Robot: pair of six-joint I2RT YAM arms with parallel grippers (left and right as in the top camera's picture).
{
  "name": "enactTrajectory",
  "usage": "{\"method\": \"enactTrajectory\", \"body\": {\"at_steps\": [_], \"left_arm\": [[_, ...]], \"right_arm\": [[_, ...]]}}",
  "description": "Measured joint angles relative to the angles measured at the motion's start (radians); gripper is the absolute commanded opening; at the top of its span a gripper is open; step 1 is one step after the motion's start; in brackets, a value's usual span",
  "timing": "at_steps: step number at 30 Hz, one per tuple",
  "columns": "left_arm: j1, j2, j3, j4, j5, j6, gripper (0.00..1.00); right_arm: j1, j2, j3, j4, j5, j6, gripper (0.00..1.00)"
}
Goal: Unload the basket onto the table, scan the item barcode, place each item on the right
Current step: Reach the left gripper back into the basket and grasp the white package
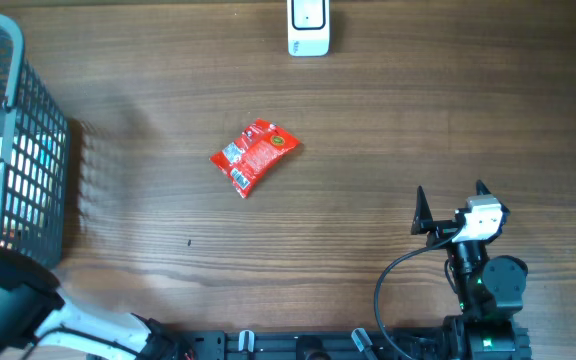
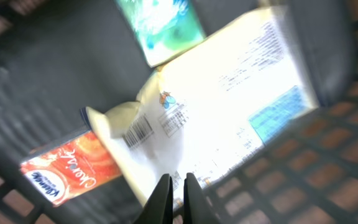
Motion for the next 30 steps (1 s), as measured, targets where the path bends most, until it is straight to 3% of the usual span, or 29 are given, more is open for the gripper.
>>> {"method": "enactTrajectory", "body": {"at_steps": [4, 5, 8, 9, 14, 19, 30], "left_arm": [[-0.001, -0.153, 0.0, 0.043, 0.023, -0.01, 0.04], [-0.001, -0.177, 0.001, 0.047, 0.027, -0.01, 0.1], [-0.001, -0.248, 0.006, 0.042, 0.034, -0.013, 0.95], [-0.001, -0.256, 0.008, 0.039, 0.036, -0.012, 1.0], [-0.001, -0.209, -0.029, 0.041, 0.032, -0.014, 1.0], [-0.001, -0.049, -0.09, 0.065, -0.005, -0.013, 1.0], [-0.001, 0.189, -0.096, 0.083, -0.16, -0.026, 1.0]], "right_arm": [[0.0, 0.0, 0.0, 0.0, 0.0, 0.0, 1.0], [0.0, 0.0, 0.0, 0.0, 0.0, 0.0, 1.0], [0.0, 0.0, 0.0, 0.0, 0.0, 0.0, 1.0], [0.0, 0.0, 0.0, 0.0, 0.0, 0.0, 1.0], [0.0, 0.0, 0.0, 0.0, 0.0, 0.0, 1.0], [0.0, 0.0, 0.0, 0.0, 0.0, 0.0, 1.0], [0.0, 0.0, 0.0, 0.0, 0.0, 0.0, 1.0]]}}
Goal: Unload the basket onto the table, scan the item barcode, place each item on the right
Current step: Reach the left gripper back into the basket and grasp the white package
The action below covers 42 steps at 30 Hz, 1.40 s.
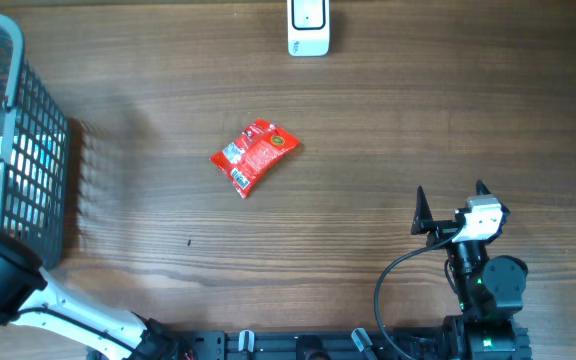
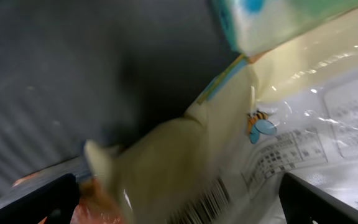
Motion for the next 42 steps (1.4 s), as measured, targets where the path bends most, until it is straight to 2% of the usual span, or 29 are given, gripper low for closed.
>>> {"method": "enactTrajectory", "body": {"at_steps": [8, 9, 12, 17, 19, 23, 25, 27, 37, 42], "left_arm": [[0.001, 0.022, 0.003, 0.014, 0.028, 0.0, 0.98], [0.001, 0.023, 0.004, 0.018, 0.03, 0.0, 0.96], [0.001, 0.027, 0.005, 0.052, 0.052, 0.0, 0.82], [0.0, 0.044, 0.005, 0.126, 0.123, -0.004, 0.86], [0.0, 0.049, 0.005, 0.147, 0.156, -0.005, 0.77], [0.0, 0.051, 0.005, 0.16, 0.196, -0.005, 0.4], [0.0, 0.053, 0.005, 0.162, 0.208, -0.01, 0.31], [0.0, 0.053, 0.005, 0.162, 0.223, -0.009, 0.04], [-0.001, 0.045, 0.014, 0.102, 0.251, -0.015, 0.04], [0.008, -0.051, 0.013, 0.08, 0.262, -0.023, 0.04]], "right_arm": [[0.0, 0.0, 0.0, 0.0, 0.0, 0.0, 1.0], [0.0, 0.0, 0.0, 0.0, 0.0, 0.0, 1.0], [0.0, 0.0, 0.0, 0.0, 0.0, 0.0, 0.99], [0.0, 0.0, 0.0, 0.0, 0.0, 0.0, 1.0], [0.0, 0.0, 0.0, 0.0, 0.0, 0.0, 1.0], [0.0, 0.0, 0.0, 0.0, 0.0, 0.0, 1.0], [0.0, 0.0, 0.0, 0.0, 0.0, 0.0, 1.0], [0.0, 0.0, 0.0, 0.0, 0.0, 0.0, 1.0], [0.0, 0.0, 0.0, 0.0, 0.0, 0.0, 1.0], [0.0, 0.0, 0.0, 0.0, 0.0, 0.0, 1.0]]}}
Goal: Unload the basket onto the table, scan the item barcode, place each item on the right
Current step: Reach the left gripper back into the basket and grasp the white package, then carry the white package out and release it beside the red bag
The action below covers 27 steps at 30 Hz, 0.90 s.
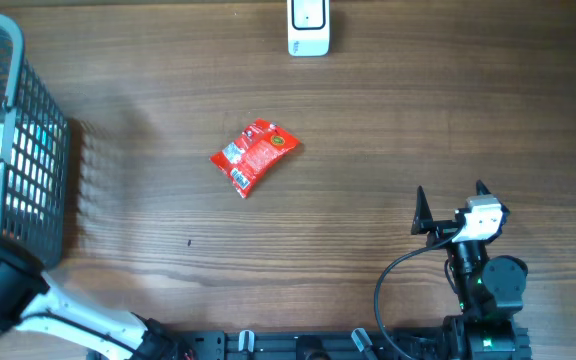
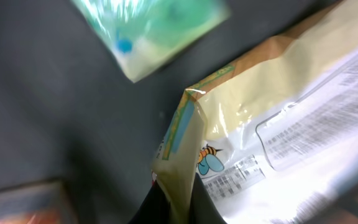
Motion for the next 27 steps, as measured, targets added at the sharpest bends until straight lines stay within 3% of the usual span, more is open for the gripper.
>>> {"method": "enactTrajectory", "body": {"at_steps": [11, 21, 24, 27], "left_arm": [[0.004, -0.52, 0.01, 0.076, 0.142, -0.13, 0.04], [-0.006, -0.827, 0.011, 0.224, 0.38, -0.393, 0.04], [-0.09, -0.88, 0.013, 0.192, 0.413, -0.443, 0.04], [-0.24, -0.88, 0.017, 0.047, 0.416, -0.462, 0.04]], "right_arm": [[0.0, 0.0, 0.0, 0.0, 0.0, 0.0, 1.0], [0.0, 0.0, 0.0, 0.0, 0.0, 0.0, 0.99], [0.0, 0.0, 0.0, 0.0, 0.0, 0.0, 1.0], [0.0, 0.0, 0.0, 0.0, 0.0, 0.0, 1.0]]}}
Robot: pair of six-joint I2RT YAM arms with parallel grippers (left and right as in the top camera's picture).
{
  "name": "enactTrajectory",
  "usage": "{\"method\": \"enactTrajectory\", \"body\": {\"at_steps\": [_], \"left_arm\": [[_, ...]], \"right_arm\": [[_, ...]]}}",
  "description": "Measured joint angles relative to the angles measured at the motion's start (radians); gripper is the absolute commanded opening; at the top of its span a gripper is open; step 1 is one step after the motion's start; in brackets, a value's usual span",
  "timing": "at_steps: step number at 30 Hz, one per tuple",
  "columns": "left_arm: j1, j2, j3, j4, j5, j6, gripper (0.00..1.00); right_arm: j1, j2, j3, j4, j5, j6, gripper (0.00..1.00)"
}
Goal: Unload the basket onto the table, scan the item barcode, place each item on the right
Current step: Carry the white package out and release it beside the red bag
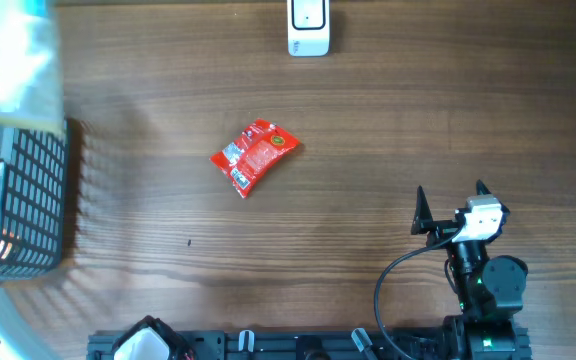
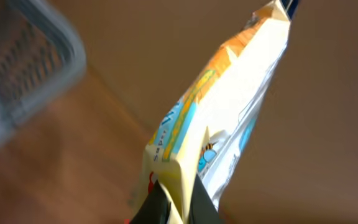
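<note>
My left gripper [image 2: 176, 200] is shut on the corner of a pale yellow and white bag [image 2: 229, 106] with a bee print, held up in the air above the table. In the overhead view the bag [image 1: 13, 50] shows as a bright blur at the top left, above the basket. The white barcode scanner [image 1: 309, 27] stands at the far edge of the table. My right gripper [image 1: 450, 192] rests open at the front right, holding nothing.
A grey wire basket [image 1: 30, 195] stands at the left edge; its rim [image 2: 33, 62] is blurred in the left wrist view. A red snack packet [image 1: 254, 156] lies on the wooden table [image 1: 388, 110] near the middle.
My left gripper, shut on the bag's corner inside the basket, is now up out of the basket with the bag hanging from it. The right arm has not moved.
My left gripper was shut and empty over the items in the basket. Then it was open, close over the pale bag. Then it was shut on the bag's corner, and now it holds the bag above the basket.
</note>
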Motion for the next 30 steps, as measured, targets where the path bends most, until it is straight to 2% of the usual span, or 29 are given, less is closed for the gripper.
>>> {"method": "enactTrajectory", "body": {"at_steps": [1, 3, 8, 15, 20, 22, 24, 25, 27, 30], "left_arm": [[-0.012, 0.001, 0.0, -0.012, 0.0, -0.003, 0.04], [-0.164, 0.042, -0.01, -0.134, -0.074, -0.001, 0.04], [-0.401, 0.158, -0.146, -0.141, -0.126, 0.01, 0.04], [-0.72, 0.443, -0.431, 0.095, -0.15, 0.017, 0.04], [-0.845, 0.587, -0.464, 0.217, -0.15, 0.017, 0.04], [-0.872, 0.607, -0.464, 0.245, -0.15, 0.017, 0.15], [-0.888, 0.608, -0.464, 0.277, -0.147, 0.019, 0.41], [-0.889, 0.608, -0.464, 0.28, -0.146, 0.028, 0.45], [-0.882, 0.608, -0.464, 0.276, -0.146, 0.029, 0.63], [-0.846, 0.604, -0.441, 0.216, -0.146, 0.026, 0.7]], "right_arm": [[0.0, 0.0, 0.0, 0.001, 0.0, 0.0, 1.0], [0.0, 0.0, 0.0, 0.0, 0.0, 0.0, 1.0], [0.0, 0.0, 0.0, 0.001, 0.0, 0.0, 1.0], [0.0, 0.0, 0.0, 0.001, 0.0, 0.0, 1.0], [0.0, 0.0, 0.0, 0.001, 0.0, 0.0, 1.0], [0.0, 0.0, 0.0, 0.001, 0.0, 0.0, 1.0], [0.0, 0.0, 0.0, 0.001, 0.0, 0.0, 1.0], [0.0, 0.0, 0.0, 0.001, 0.0, 0.0, 1.0], [0.0, 0.0, 0.0, 0.001, 0.0, 0.0, 1.0], [0.0, 0.0, 0.0, 0.001, 0.0, 0.0, 1.0]]}}
